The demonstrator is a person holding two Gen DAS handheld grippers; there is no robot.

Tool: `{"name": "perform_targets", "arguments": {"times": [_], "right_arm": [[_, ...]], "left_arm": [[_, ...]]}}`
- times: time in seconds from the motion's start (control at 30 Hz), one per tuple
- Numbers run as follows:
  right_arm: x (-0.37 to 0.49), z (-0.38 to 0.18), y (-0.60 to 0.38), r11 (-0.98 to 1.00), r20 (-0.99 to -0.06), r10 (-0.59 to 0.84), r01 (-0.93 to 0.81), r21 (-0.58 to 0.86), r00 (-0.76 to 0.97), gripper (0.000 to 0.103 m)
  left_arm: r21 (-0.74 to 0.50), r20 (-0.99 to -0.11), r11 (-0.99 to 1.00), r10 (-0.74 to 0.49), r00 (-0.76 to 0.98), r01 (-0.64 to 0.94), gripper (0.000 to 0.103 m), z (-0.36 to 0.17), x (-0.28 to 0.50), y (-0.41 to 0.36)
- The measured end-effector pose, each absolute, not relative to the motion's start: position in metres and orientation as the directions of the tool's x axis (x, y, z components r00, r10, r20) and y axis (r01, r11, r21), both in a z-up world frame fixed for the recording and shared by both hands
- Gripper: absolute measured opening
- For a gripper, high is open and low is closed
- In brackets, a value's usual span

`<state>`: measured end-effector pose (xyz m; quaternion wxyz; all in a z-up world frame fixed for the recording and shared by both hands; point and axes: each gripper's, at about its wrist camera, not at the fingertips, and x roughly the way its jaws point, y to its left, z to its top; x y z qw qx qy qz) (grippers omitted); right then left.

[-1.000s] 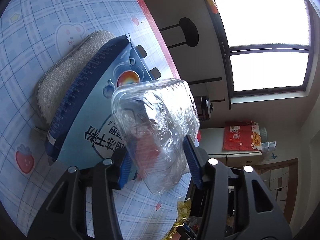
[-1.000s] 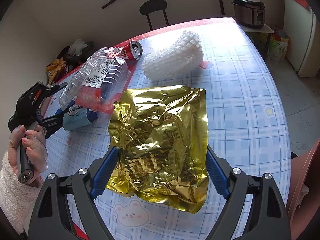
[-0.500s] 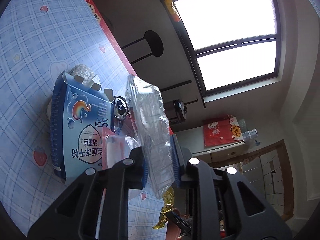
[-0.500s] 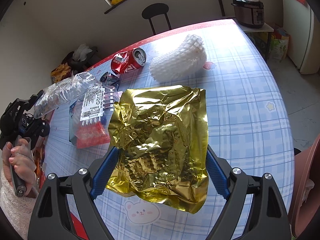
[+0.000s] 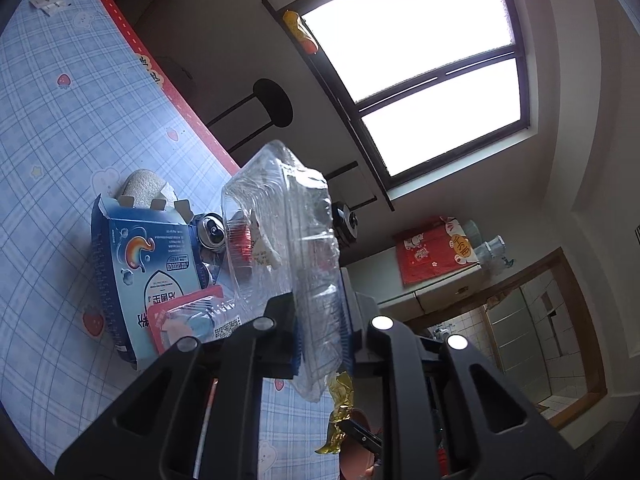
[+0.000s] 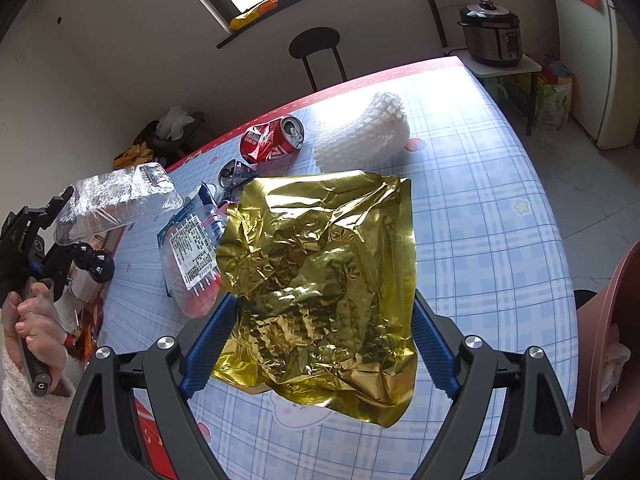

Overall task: Collect trash
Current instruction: 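Carry the foil bag and clear container toward the bin with both tools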

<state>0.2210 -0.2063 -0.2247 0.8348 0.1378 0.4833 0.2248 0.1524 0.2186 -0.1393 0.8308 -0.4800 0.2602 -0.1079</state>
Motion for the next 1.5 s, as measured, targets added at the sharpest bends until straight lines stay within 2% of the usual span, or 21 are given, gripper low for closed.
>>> {"name": "perform_targets", "arguments": {"times": [0.13, 0.3, 0.53, 0.77, 1.13, 1.5], "right_arm": [[0.209, -0.217, -0.218, 0.857, -0.728, 0.513, -0.228, 0.462, 0.455, 0.083], [0.195, -0.205, -0.232, 0.863, -0.709, 0.501, -0.218, 0.457, 0.496, 0.083], [0.174, -0.187, -0.253, 0.878, -0.688, 0.464, -0.189, 0.439, 0.558, 0.083], [0.154, -0.168, -0.29, 0.896, -0.667, 0.414, -0.15, 0.417, 0.619, 0.083], [0.113, -0.156, -0.404, 0.908, -0.647, 0.291, 0.011, 0.419, 0.705, 0.083], [0.046, -0.159, -0.539, 0.886, -0.655, 0.088, 0.242, 0.396, 0.751, 0.083]], "left_arm": [[-0.84, -0.331, 0.539, -0.426, 0.842, -0.057, 0.018, -0.122, 0.139, 0.214], [-0.798, -0.375, 0.6, -0.417, 0.828, -0.059, 0.018, -0.105, 0.136, 0.197], [-0.701, -0.456, 0.711, -0.384, 0.803, -0.058, 0.018, -0.083, 0.129, 0.16], [-0.589, -0.515, 0.807, -0.401, 0.757, 0.027, 0.018, -0.061, 0.131, 0.099], [-0.556, -0.556, 0.795, -0.572, 0.602, 0.242, 0.018, -0.069, 0.153, -0.048], [-0.617, -0.598, 0.662, -0.746, 0.293, 0.425, 0.018, -0.129, 0.183, -0.239]]}}
